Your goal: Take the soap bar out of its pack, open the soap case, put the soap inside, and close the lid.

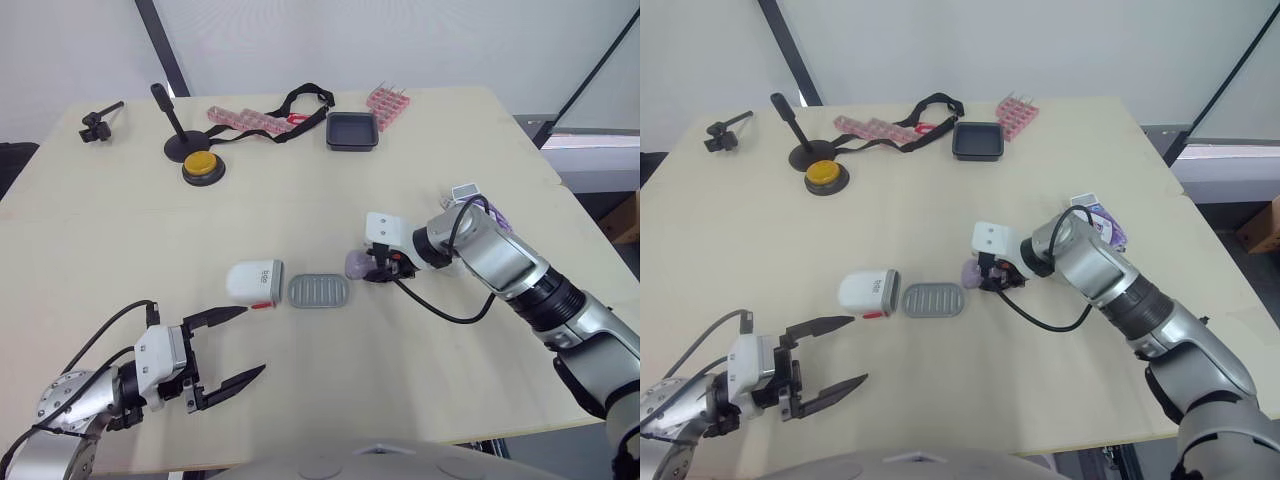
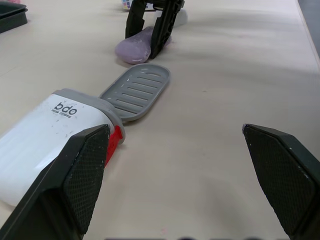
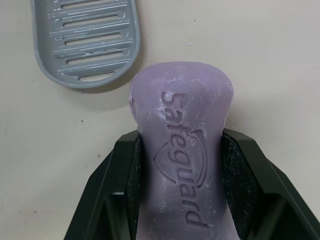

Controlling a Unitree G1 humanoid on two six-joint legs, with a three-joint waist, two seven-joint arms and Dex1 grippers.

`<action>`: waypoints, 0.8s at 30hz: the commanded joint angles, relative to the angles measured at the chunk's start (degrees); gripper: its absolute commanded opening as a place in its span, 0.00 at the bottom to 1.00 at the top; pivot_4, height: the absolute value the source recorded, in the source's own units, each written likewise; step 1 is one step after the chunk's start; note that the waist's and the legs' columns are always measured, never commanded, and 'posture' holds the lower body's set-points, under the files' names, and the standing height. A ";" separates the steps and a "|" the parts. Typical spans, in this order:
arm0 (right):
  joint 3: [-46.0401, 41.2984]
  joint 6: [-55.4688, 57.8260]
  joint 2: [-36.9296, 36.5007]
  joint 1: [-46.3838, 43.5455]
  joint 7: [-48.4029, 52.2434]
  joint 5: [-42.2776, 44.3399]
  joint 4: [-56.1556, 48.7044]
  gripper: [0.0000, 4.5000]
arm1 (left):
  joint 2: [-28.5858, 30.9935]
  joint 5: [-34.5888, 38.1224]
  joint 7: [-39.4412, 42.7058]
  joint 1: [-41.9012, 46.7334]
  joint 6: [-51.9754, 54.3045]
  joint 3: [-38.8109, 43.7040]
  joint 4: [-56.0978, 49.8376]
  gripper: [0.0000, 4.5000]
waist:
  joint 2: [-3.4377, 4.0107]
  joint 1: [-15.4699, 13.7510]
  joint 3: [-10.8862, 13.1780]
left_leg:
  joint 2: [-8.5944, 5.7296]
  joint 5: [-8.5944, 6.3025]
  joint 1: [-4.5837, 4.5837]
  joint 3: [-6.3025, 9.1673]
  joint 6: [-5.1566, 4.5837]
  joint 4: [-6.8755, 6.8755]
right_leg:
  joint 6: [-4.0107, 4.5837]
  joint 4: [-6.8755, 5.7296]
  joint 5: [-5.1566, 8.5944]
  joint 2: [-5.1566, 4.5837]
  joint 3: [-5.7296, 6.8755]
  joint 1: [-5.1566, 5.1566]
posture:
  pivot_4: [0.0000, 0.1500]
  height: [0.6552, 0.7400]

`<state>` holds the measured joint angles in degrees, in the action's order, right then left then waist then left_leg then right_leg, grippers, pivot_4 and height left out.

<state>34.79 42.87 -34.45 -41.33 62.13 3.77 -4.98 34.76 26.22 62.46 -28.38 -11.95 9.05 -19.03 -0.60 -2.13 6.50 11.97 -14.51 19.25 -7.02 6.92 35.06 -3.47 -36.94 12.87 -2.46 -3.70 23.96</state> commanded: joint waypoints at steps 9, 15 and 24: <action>-2.40 11.21 7.72 -8.31 -1.73 3.45 -10.00 0.38 | 0.88 0.68 -2.22 1.01 2.07 1.47 -1.86 1.00 | -0.02 0.11 -0.02 | 0.35 0.04 0.10 -0.02 0.10 0.23 | 0.07 -0.34 -0.04 0.34 -0.09 0.23 | 1.00 0.87; 2.97 15.46 11.99 -7.88 -5.14 2.59 -10.17 0.38 | 0.69 1.20 -5.21 2.90 4.52 2.53 -2.05 1.00 | -0.02 -0.57 -0.02 | 0.43 0.10 0.09 -0.01 0.27 0.25 | 0.15 -0.34 -0.09 0.40 -0.06 0.25 | 1.00 0.87; 5.30 17.21 14.18 -9.00 -5.56 4.14 -8.55 0.38 | 0.93 1.10 -5.10 3.21 5.16 2.79 -2.64 1.00 | -0.01 -0.37 -0.01 | 0.51 0.15 0.06 -0.01 0.41 0.21 | 0.15 -0.37 -0.10 0.49 -0.06 0.26 | 1.00 0.87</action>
<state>40.26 60.08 -20.56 -49.06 56.58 7.04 -12.58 35.08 26.56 57.43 -25.16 -6.72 10.59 -19.38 -0.61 -2.49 6.48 12.48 -14.36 19.31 -7.03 7.33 35.27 -3.31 -37.30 12.77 -1.97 -3.76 24.22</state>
